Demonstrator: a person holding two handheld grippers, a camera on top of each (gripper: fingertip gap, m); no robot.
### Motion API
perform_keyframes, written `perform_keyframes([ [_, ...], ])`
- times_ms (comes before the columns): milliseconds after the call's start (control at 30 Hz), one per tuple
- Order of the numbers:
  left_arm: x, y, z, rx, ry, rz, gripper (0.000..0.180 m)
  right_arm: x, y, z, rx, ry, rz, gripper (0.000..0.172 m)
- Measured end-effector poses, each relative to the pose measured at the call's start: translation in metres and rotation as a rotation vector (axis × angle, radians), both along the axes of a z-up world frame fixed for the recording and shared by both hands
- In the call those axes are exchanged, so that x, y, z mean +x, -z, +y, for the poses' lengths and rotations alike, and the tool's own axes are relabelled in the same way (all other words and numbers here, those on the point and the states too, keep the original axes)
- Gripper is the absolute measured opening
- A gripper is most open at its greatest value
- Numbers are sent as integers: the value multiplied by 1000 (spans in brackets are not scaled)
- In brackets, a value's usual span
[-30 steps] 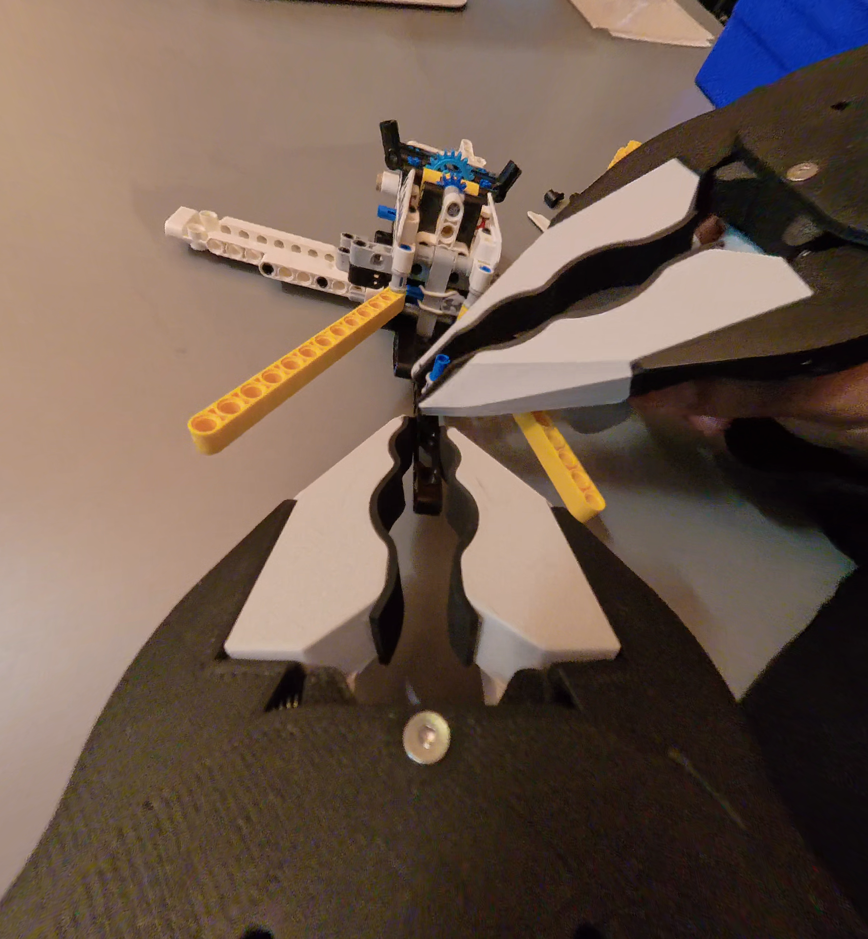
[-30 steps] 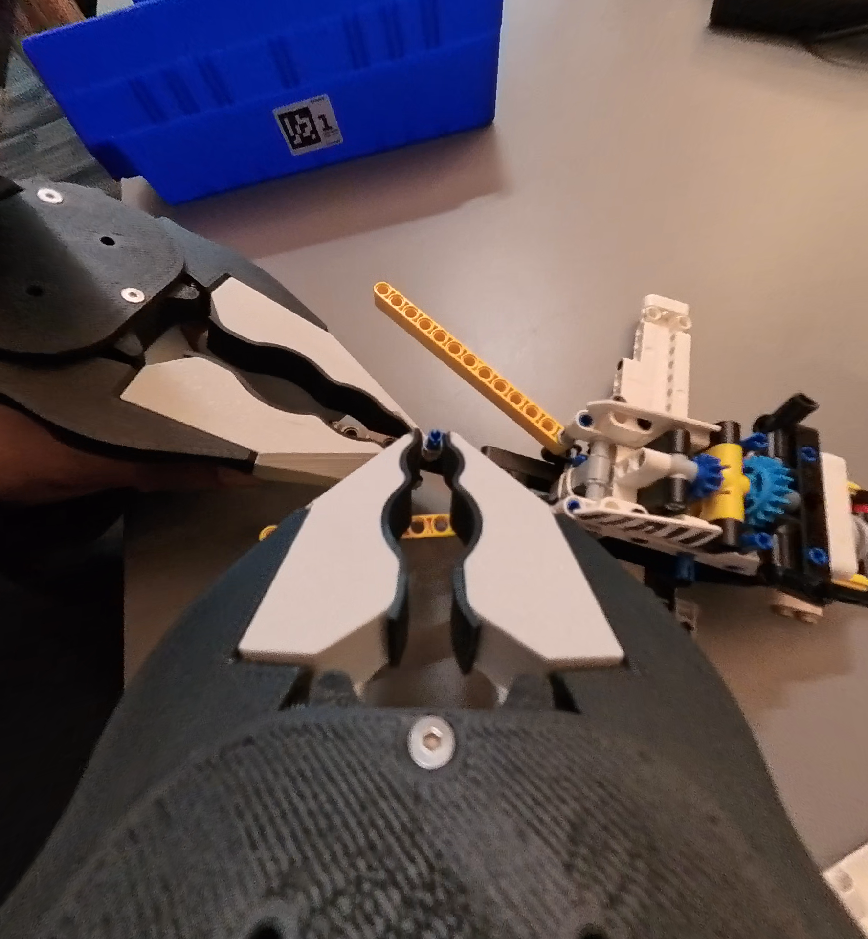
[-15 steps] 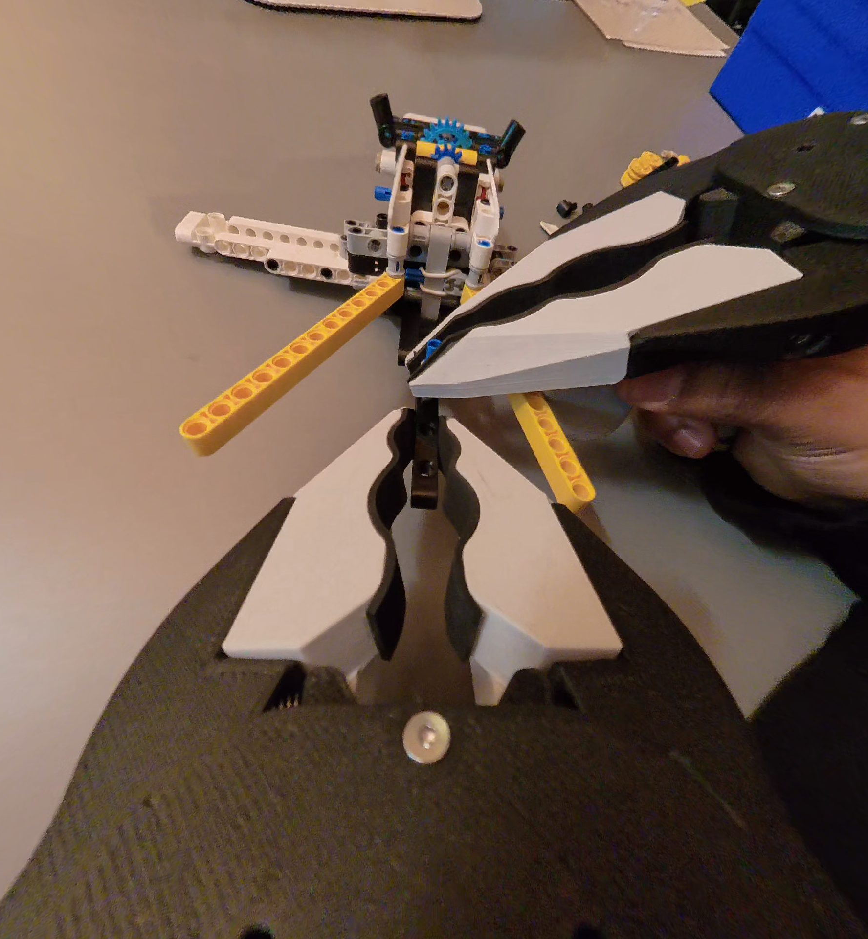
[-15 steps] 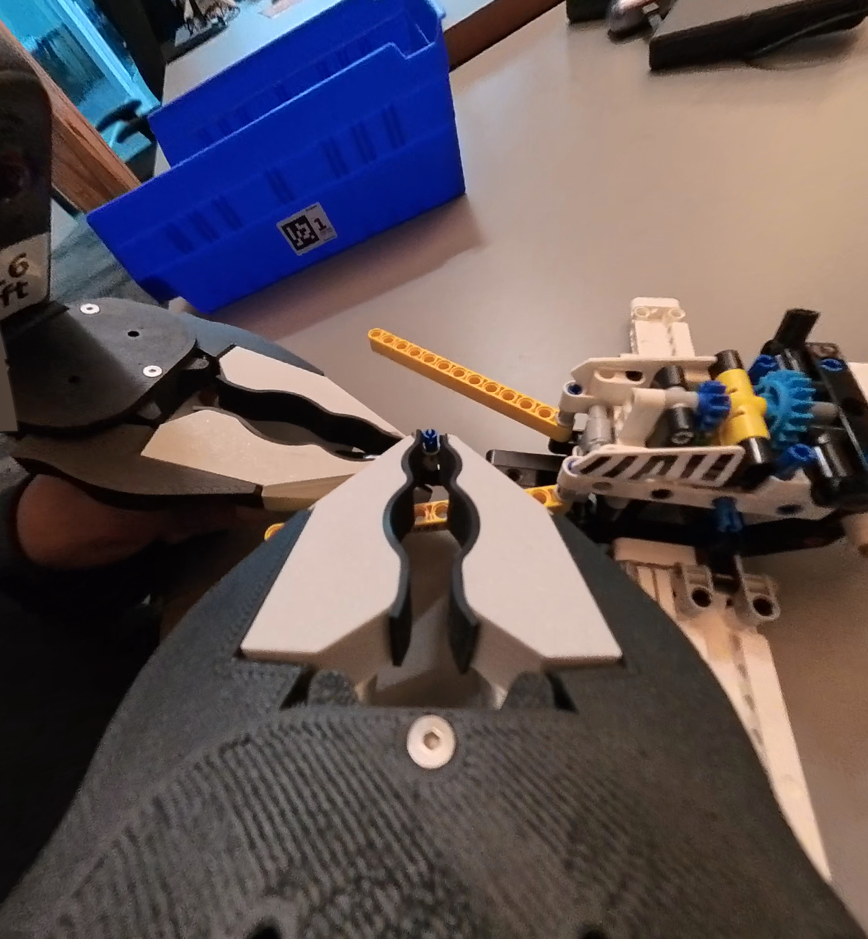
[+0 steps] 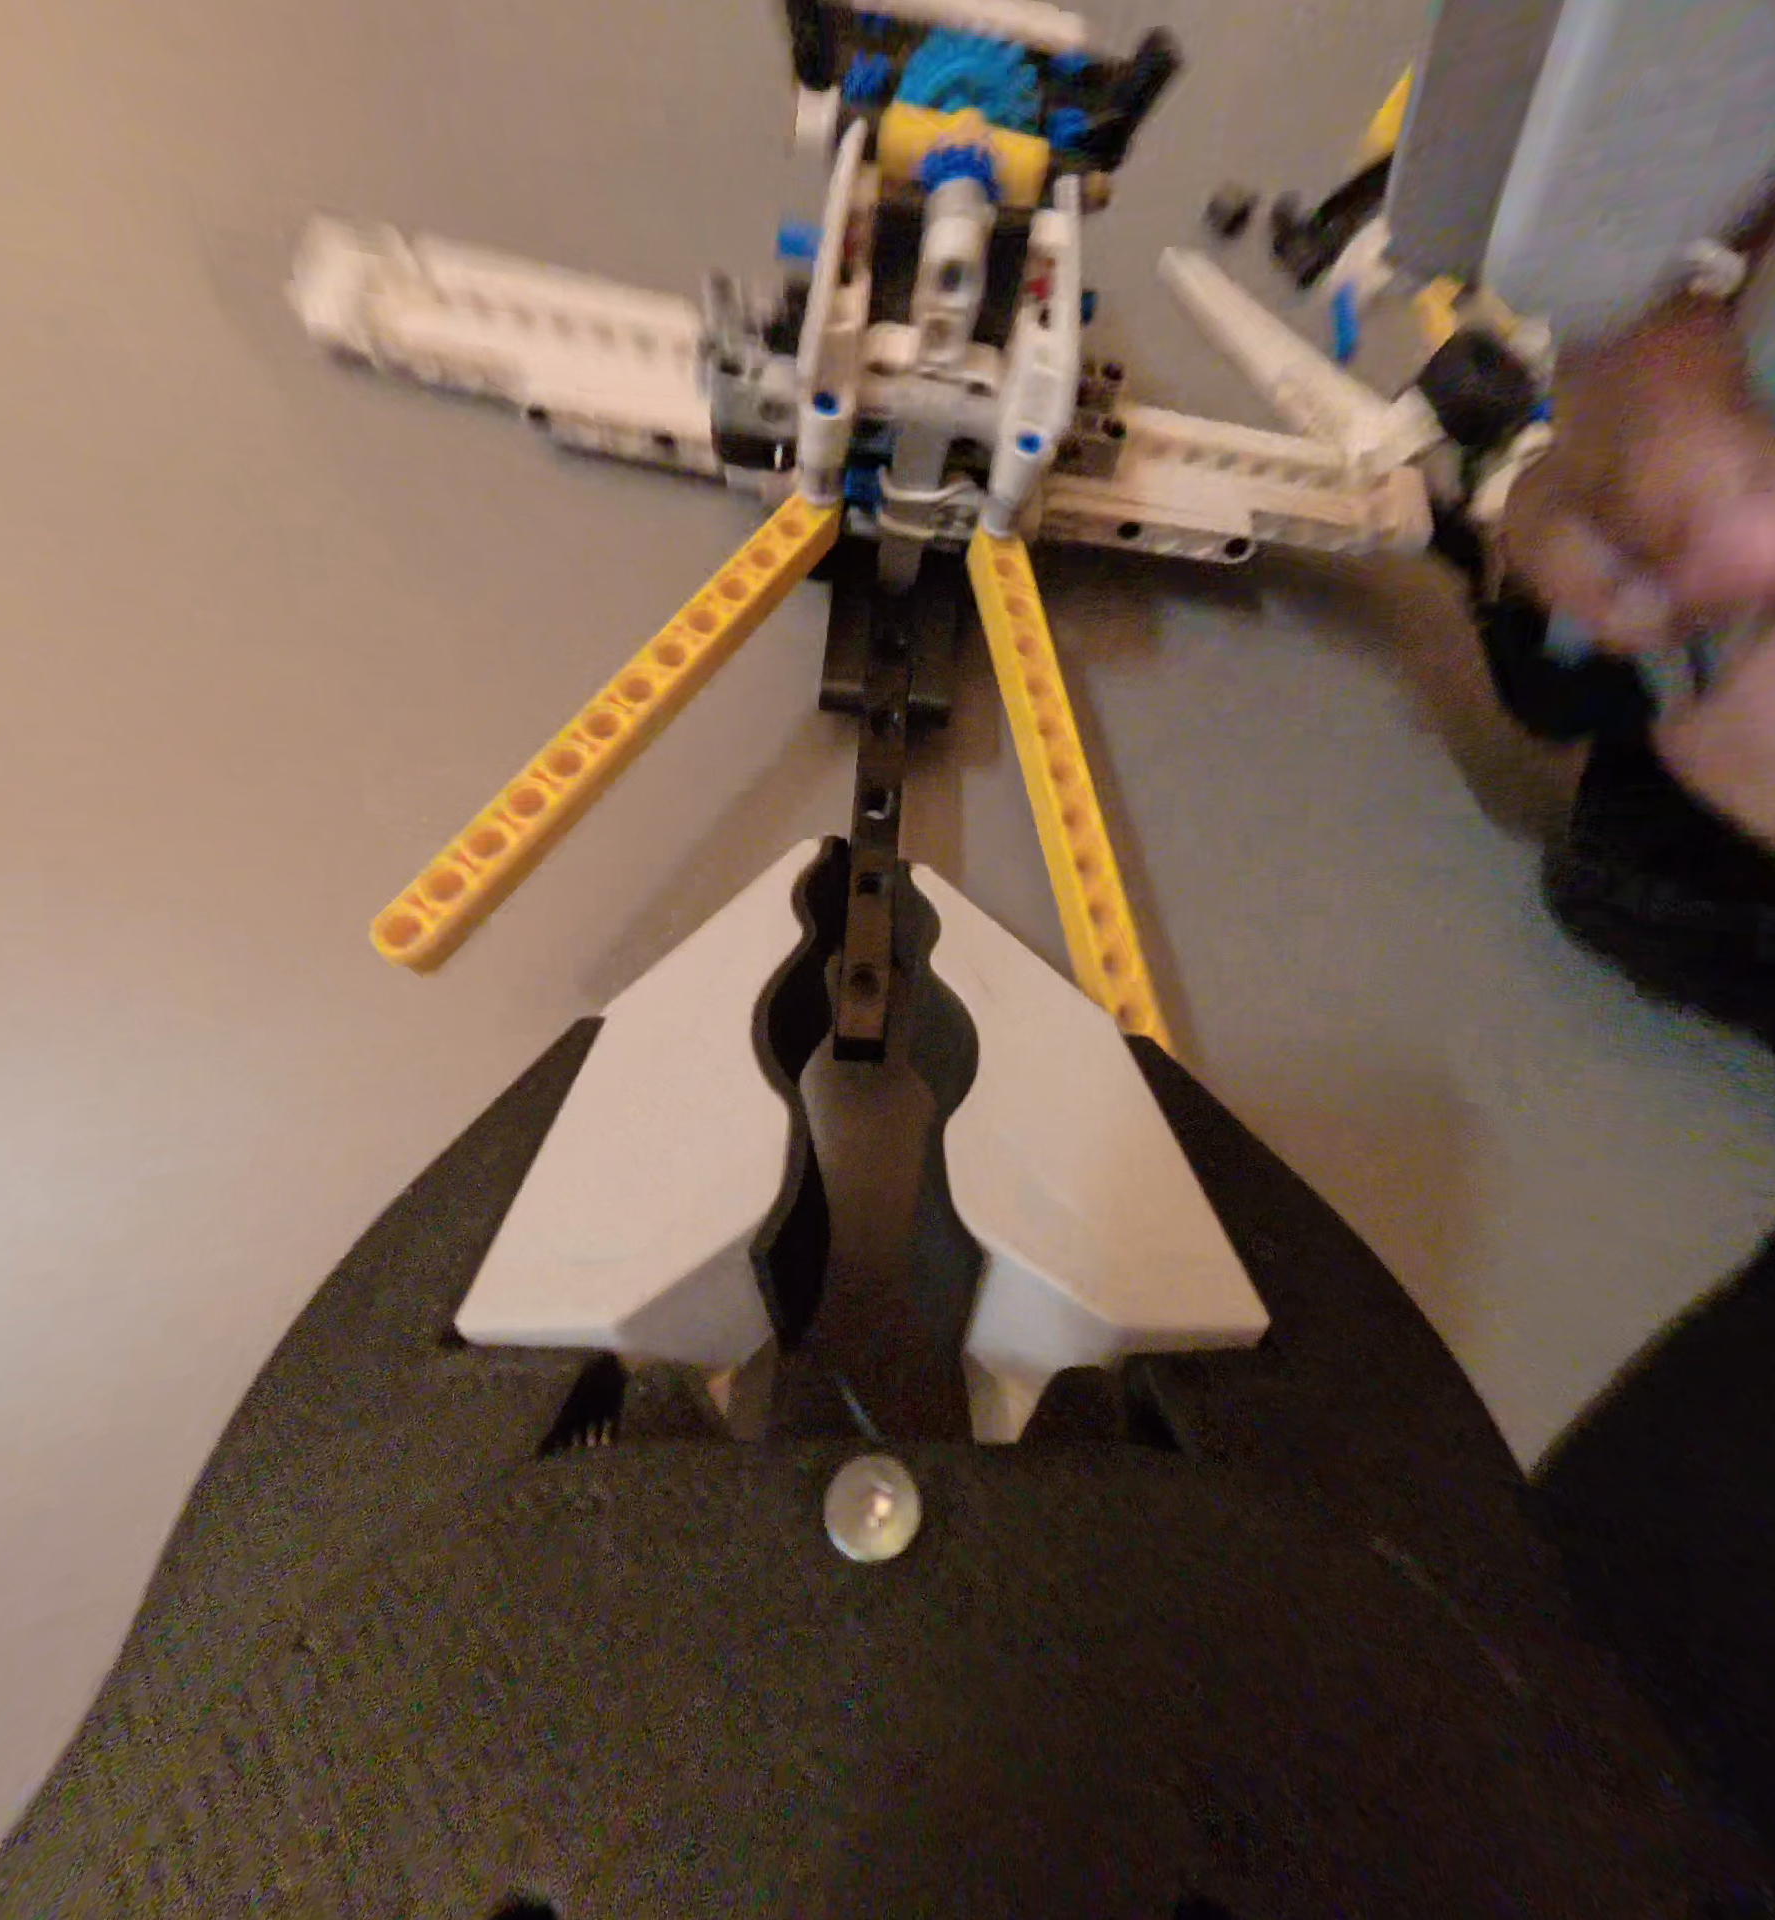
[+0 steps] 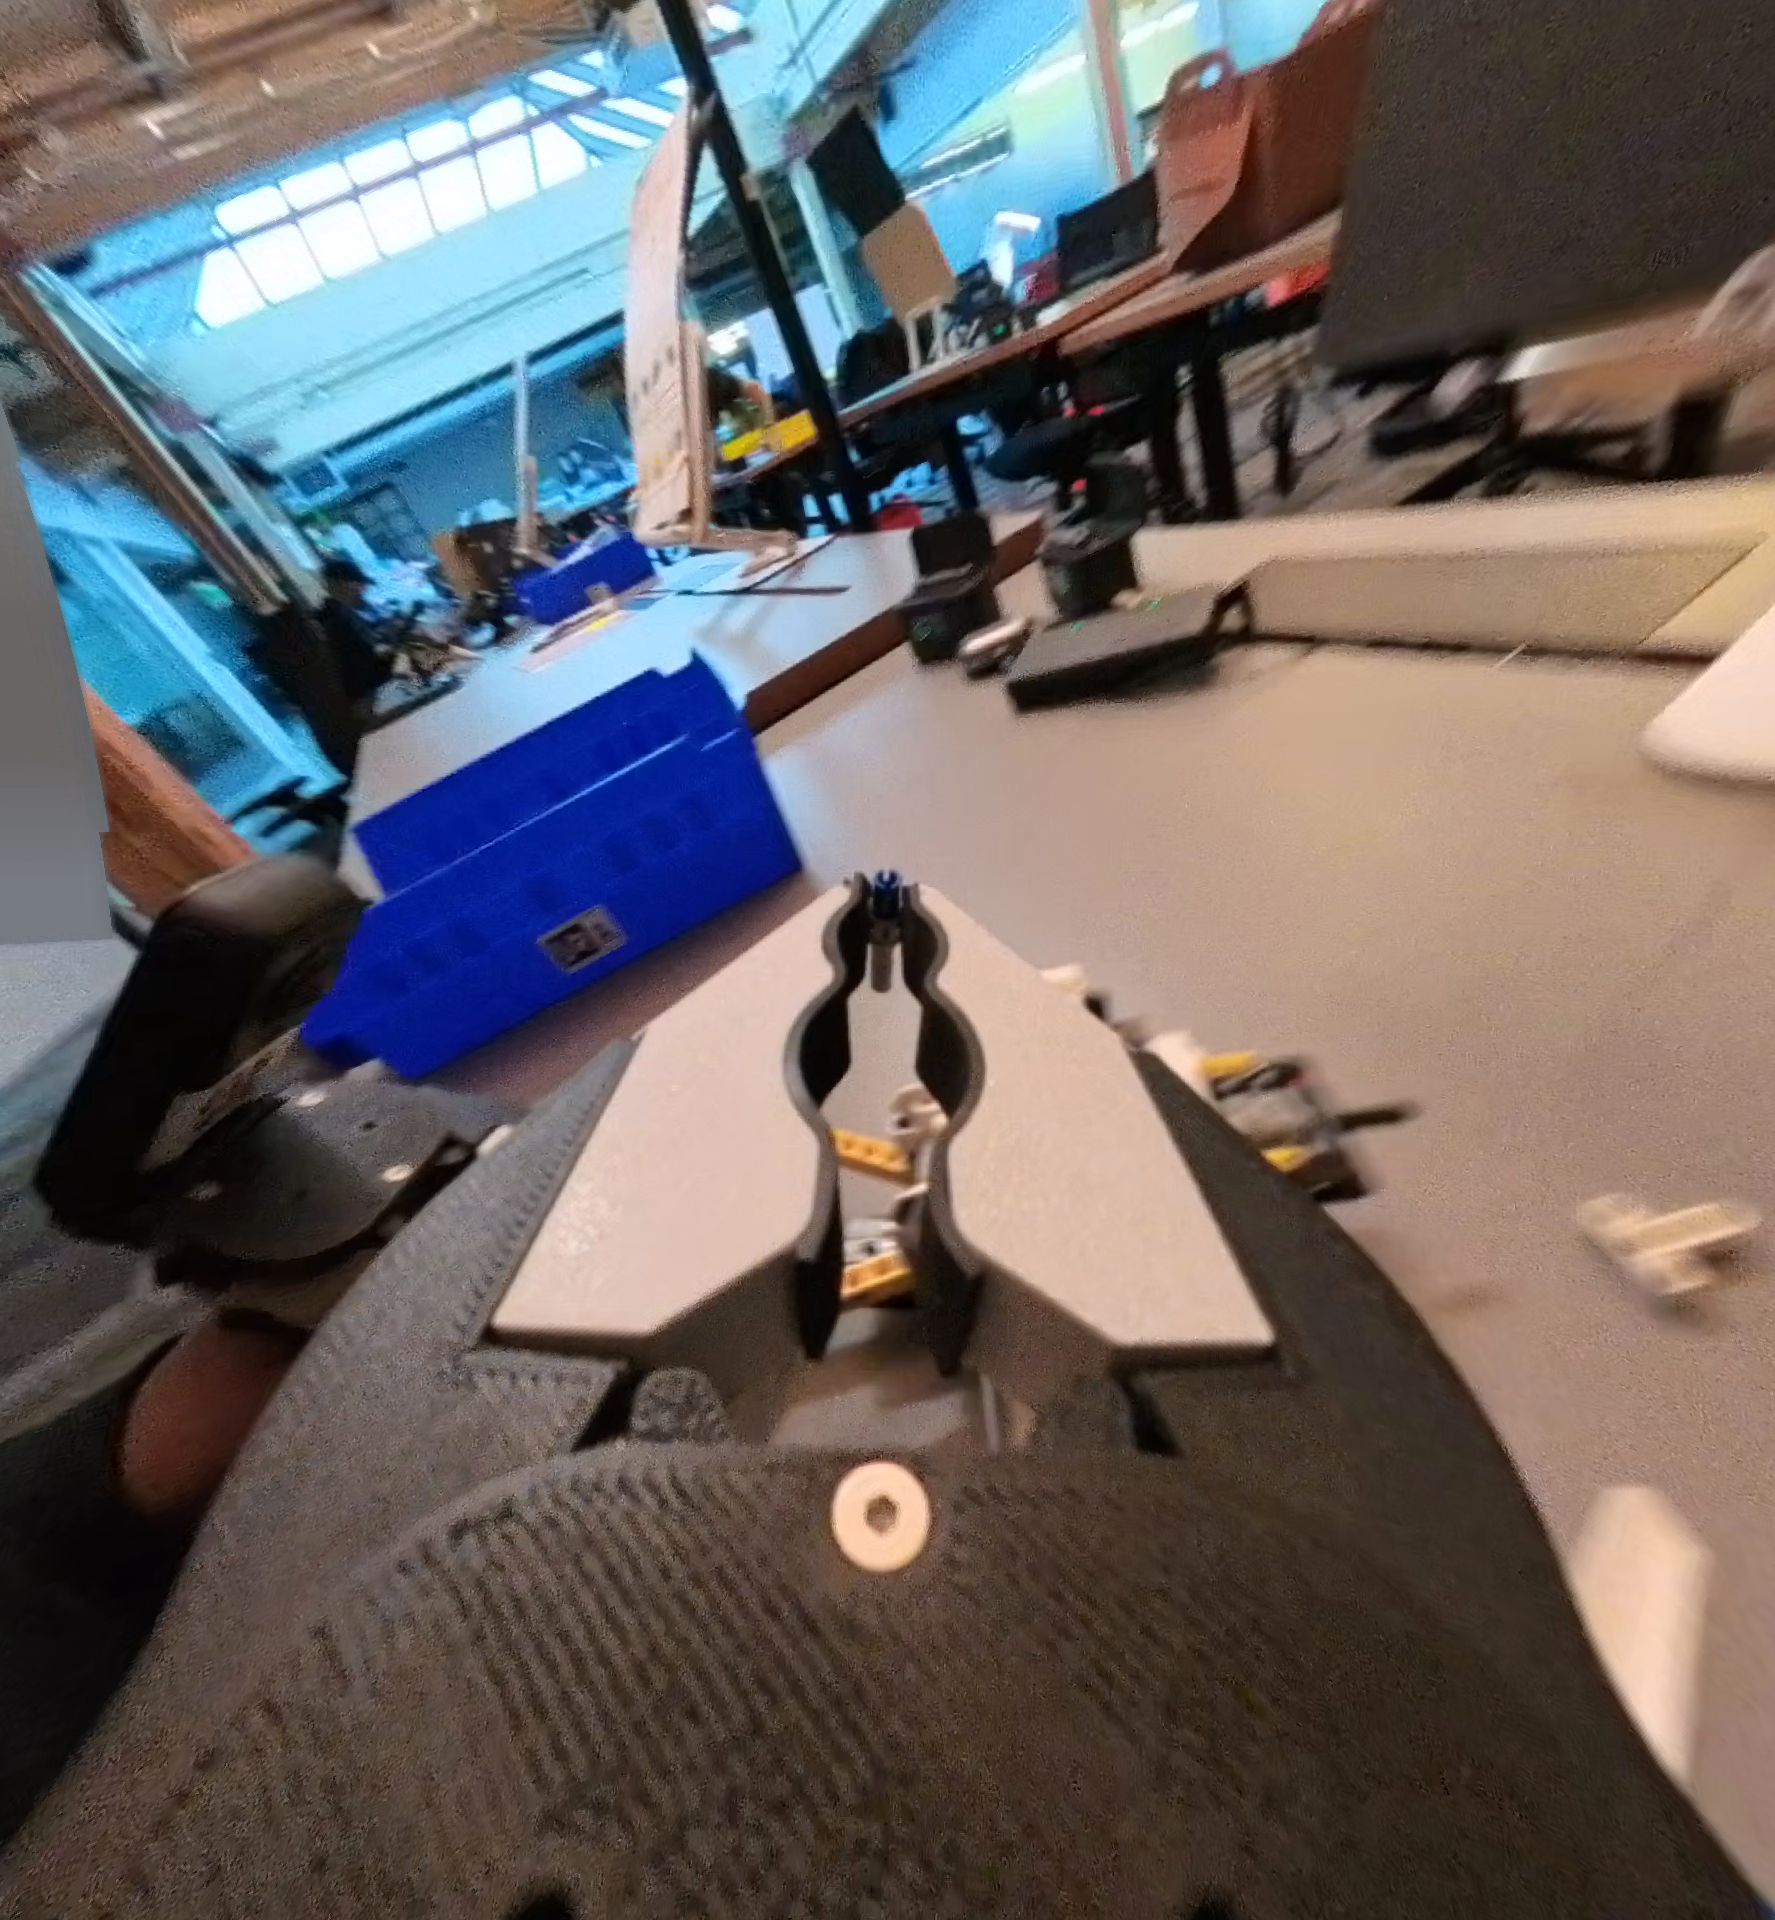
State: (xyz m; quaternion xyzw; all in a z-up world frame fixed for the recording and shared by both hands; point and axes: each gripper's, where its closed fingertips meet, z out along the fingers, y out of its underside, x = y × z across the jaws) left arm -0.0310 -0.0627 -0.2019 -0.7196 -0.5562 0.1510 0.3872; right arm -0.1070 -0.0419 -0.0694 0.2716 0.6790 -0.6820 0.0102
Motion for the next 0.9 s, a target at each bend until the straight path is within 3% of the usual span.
perform_keyframes([
  [100, -2, -6, -6, 58, -42, 20, 8, -2, -25, 8, 51, -3, 126, 4],
  [167, -4, -3, -8, 61, -50, 2, 8, 9, -21, 3, 70, -32, 149, 4],
  [333, -10, -4, -13, 89, -65, -9, 9, 28, -14, 3, -108, -166, -52, 4],
  [400, -8, -8, -13, 174, -68, -20, 38, 33, -14, 9, -131, -187, -78, 4],
  [500, -2, -32, -15, 266, -71, 53, 45, 41, -8, 15, -117, -212, -111, 4],
  [600, 4, -69, -8, 261, -41, 201, 47, 55, 8, 18, -83, -271, -198, 4],
  [700, 11, -94, 29, 276, 95, 269, 42, 71, 29, 18, -47, -344, -294, 5],
  [833, 5, -81, 56, 142, 154, 229, 35, 84, 22, 25, -145, -388, -364, 4],
  [900, 6, -84, 68, 151, 193, 241, 18, 84, 20, 31, -157, -374, -357, 4],
])
